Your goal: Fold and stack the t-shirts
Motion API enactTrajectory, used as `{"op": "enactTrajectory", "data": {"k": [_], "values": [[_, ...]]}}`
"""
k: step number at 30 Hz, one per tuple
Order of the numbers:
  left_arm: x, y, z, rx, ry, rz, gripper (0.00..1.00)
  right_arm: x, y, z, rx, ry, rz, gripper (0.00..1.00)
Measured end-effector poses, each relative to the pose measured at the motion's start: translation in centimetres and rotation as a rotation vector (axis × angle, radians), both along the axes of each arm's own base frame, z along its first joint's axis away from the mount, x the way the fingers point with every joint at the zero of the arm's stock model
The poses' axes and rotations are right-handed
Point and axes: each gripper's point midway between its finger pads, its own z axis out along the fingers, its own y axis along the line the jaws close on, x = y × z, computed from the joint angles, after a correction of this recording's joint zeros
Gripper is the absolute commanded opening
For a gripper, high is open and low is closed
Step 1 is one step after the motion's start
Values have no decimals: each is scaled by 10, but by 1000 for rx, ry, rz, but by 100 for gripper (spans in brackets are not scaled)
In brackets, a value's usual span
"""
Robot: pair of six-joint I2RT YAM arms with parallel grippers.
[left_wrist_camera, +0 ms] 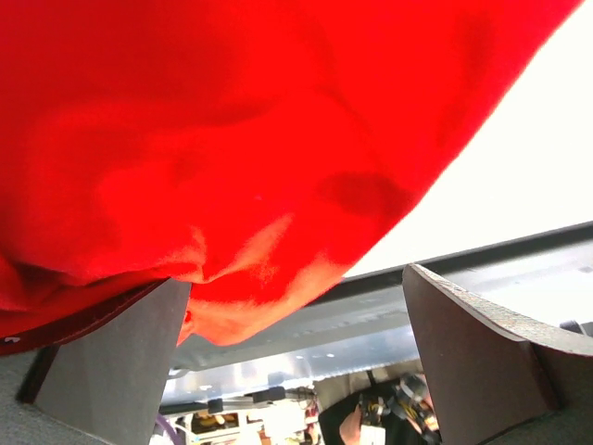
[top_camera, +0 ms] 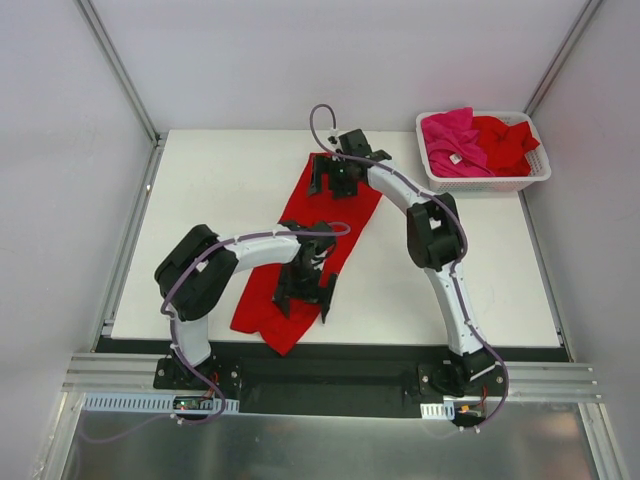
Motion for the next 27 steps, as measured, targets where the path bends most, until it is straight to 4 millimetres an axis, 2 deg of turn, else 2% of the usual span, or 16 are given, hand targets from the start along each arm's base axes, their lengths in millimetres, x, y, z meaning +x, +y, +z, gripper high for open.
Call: {"op": "enactTrajectory", "data": {"k": [3,10,19,20,23,27], "values": [[1,-14,2,-36,15,-6,99,9,2,1,20,5,-8,96],[14,-49,8,-122,49,13,99,15,7,2,61,19,-8,96],[40,-105,19,-266,34,5,99,26,15,5,131,30,-6,96],[49,-123,27,-328,9,-8,99,27,16,6,161,42,-3,96],[51,-132,34,-359,-4,-19,99,27,17,6,181,51,6,96],[41,-138,35,-379,10,-43,99,28,18,7,204,54,22,96]]}}
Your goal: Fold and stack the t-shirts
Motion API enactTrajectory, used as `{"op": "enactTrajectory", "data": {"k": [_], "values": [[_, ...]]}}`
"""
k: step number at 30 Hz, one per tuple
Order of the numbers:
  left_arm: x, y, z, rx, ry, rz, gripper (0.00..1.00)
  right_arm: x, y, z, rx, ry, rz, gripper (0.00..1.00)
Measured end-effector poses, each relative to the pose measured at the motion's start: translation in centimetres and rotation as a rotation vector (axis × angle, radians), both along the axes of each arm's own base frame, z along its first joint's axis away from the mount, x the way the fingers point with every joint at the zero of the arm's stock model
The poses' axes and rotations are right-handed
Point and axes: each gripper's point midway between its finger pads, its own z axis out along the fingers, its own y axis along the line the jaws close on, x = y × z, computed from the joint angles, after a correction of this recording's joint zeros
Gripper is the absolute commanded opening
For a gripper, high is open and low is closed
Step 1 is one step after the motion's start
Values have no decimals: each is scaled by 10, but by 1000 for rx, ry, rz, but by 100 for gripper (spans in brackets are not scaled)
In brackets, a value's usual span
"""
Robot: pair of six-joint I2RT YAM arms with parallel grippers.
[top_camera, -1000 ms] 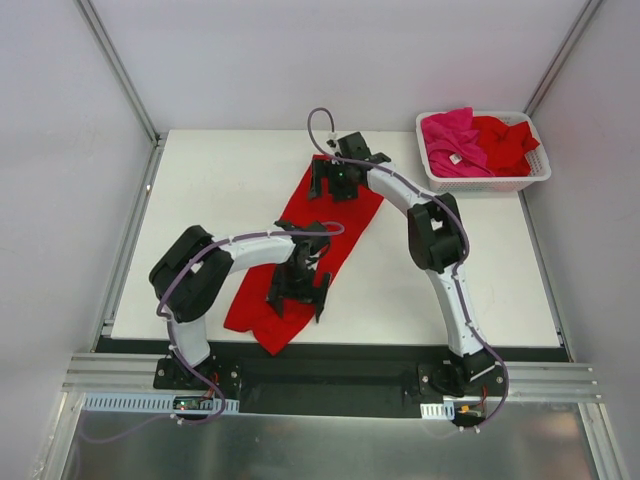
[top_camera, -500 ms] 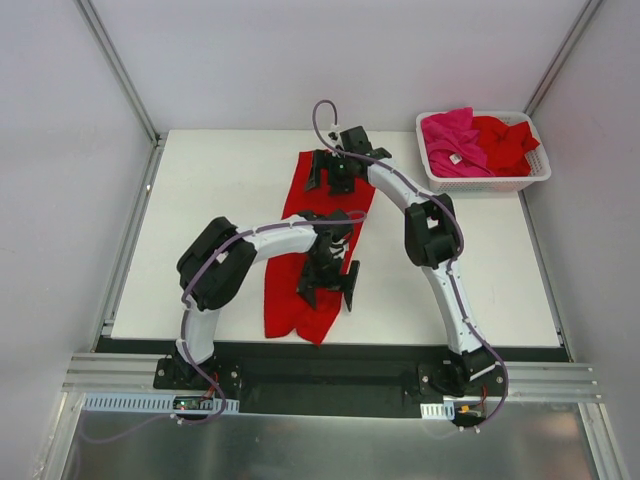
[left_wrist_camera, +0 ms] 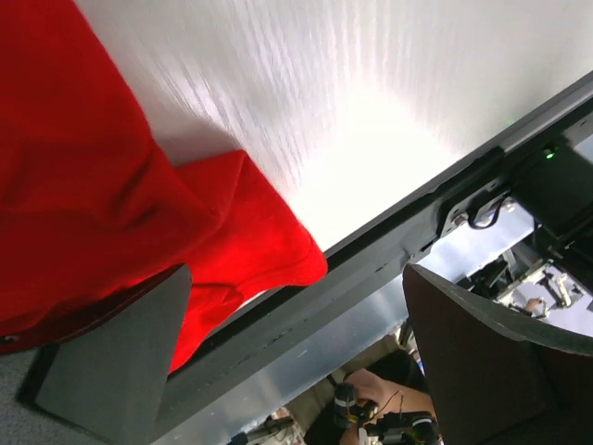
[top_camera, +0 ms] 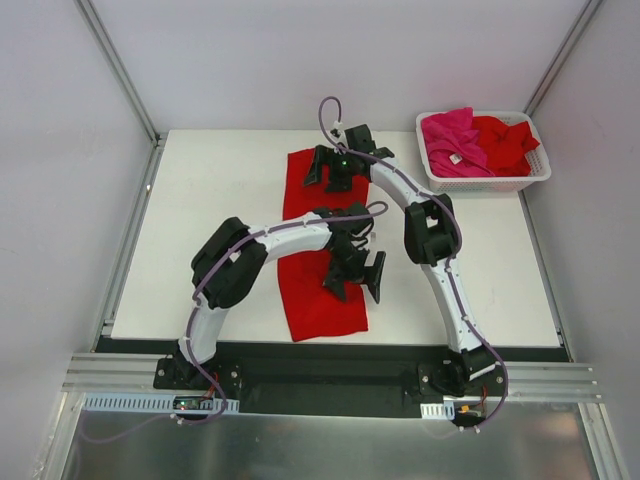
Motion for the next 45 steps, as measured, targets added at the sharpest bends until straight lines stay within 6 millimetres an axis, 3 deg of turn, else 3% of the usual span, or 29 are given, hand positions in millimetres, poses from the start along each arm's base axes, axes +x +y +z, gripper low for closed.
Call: {"op": "enactTrajectory", "data": {"k": [8,17,24,45], "values": [[-33,7,-12,41,62,-50,99,5,5,3,52,-12,16,96],[-37,11,0,25,50,-52,99,13,2,9,76,-36,15,96],[-61,16,-10,60,73,-95,99,21,-5,15,91,-55,7,96],[-94,10,-13,68,84,-176,99,21,-8,2,95,-38,19,96]]}}
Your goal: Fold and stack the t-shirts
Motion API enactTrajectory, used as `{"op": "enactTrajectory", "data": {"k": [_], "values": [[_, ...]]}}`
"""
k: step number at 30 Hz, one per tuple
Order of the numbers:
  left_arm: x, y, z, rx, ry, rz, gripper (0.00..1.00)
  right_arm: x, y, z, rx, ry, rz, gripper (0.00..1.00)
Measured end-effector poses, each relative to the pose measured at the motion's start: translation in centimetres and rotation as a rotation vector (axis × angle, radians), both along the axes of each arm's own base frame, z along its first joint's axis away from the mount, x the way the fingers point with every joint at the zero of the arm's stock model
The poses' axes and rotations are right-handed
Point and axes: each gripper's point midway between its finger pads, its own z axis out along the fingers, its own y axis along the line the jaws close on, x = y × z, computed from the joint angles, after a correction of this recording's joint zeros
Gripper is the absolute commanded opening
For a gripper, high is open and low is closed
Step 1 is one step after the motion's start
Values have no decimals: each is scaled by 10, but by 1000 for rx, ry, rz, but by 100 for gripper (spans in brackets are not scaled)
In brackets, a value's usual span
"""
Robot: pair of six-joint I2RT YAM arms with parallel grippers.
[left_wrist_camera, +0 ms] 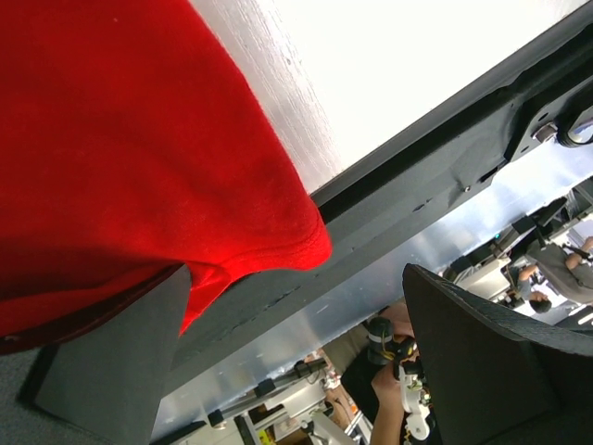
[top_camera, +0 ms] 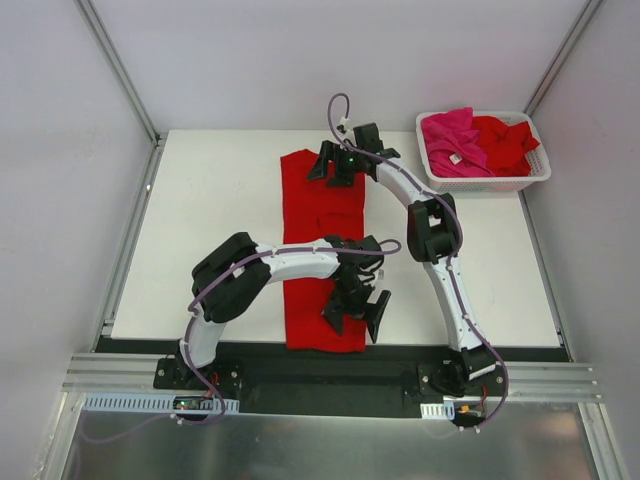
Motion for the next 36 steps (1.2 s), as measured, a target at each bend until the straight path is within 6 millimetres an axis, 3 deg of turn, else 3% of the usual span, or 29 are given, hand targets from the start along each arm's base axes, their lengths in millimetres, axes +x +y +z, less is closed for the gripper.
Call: {"op": "enactTrajectory", "data": {"k": [9,12,16,18,21,25,28,32,36], "values": [[-4,-13,18,-70,13,-26,99,0,-2,1,6,0,5,96],[-1,-12,39,-110,-19,-20,99,-1,-5,3,2,3,2,96],[22,-2,90,-215,-132,39,99,-15,-14,11,-14,33,-4,96],[40,18,109,-239,-214,112,100,-23,-17,19,-19,43,-1,96],[66,66,122,-225,-322,258,100,-37,-23,36,-40,36,22,96],[93,141,113,-144,-423,503,99,-61,-25,65,-95,-7,65,96],[94,188,102,-71,-468,640,99,-86,-18,88,-137,-49,114,96],[86,211,88,15,-460,686,99,-112,-7,93,-201,-87,187,96],[85,214,82,46,-440,684,99,-138,-4,61,-316,-45,251,96]]}}
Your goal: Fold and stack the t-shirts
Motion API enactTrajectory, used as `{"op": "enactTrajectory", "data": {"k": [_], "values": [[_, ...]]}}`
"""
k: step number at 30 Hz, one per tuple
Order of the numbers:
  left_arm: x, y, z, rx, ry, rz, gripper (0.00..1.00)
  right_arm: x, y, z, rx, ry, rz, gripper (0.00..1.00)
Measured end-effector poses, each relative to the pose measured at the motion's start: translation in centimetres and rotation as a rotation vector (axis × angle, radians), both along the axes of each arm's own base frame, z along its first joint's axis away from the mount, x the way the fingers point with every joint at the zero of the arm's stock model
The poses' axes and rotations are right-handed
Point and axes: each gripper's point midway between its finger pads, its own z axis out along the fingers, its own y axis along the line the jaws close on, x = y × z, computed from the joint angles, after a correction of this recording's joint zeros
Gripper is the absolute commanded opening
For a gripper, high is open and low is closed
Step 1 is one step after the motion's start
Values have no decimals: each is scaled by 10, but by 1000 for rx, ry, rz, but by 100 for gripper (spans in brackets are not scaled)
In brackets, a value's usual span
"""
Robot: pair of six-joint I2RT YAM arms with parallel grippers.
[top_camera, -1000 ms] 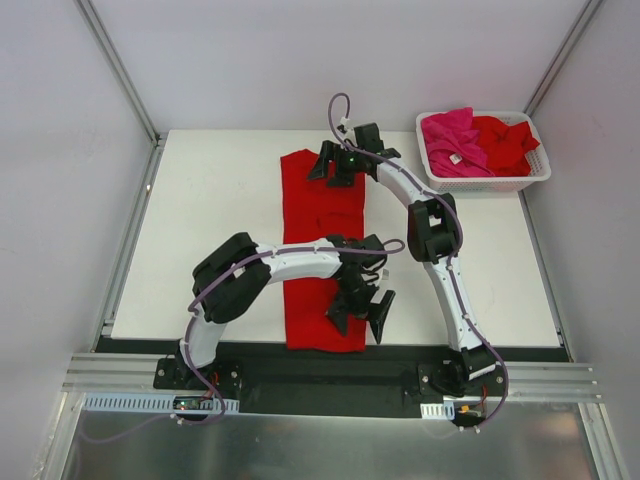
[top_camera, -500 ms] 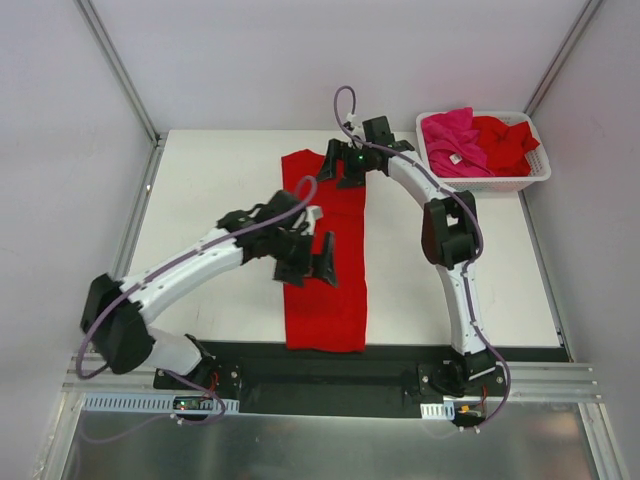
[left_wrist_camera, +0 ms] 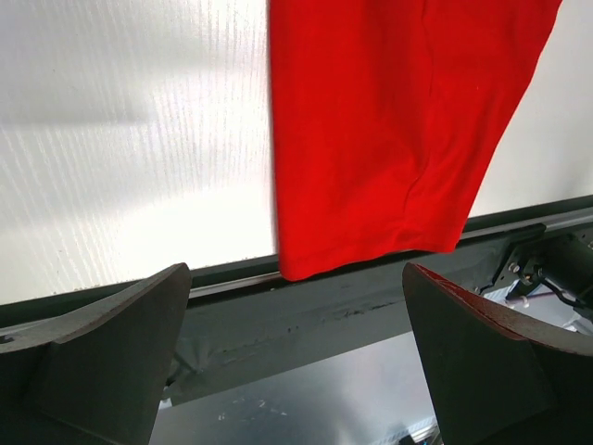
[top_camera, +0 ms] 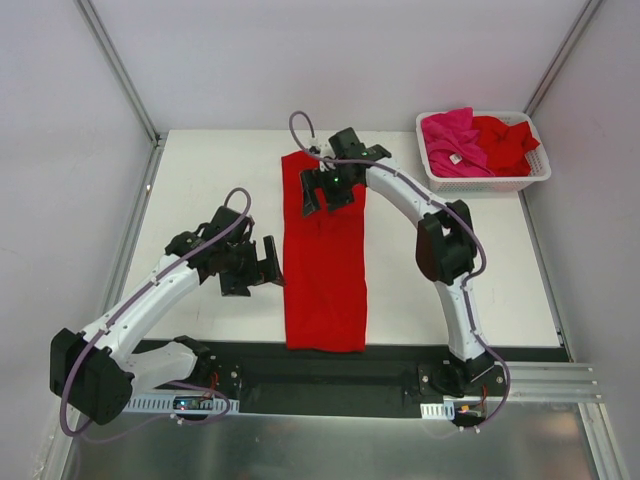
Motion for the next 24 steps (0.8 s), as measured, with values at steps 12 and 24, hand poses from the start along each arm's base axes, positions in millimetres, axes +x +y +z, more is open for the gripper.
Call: {"op": "enactTrajectory", "data": {"k": [12,24], "values": [[-2,-5,7,-31,7,-21,99,0,-18,-76,-264,95,-36,96],[-8,-11,11,-72,23,-43,99,18,-11,-82,-266,81,-76,96]]}}
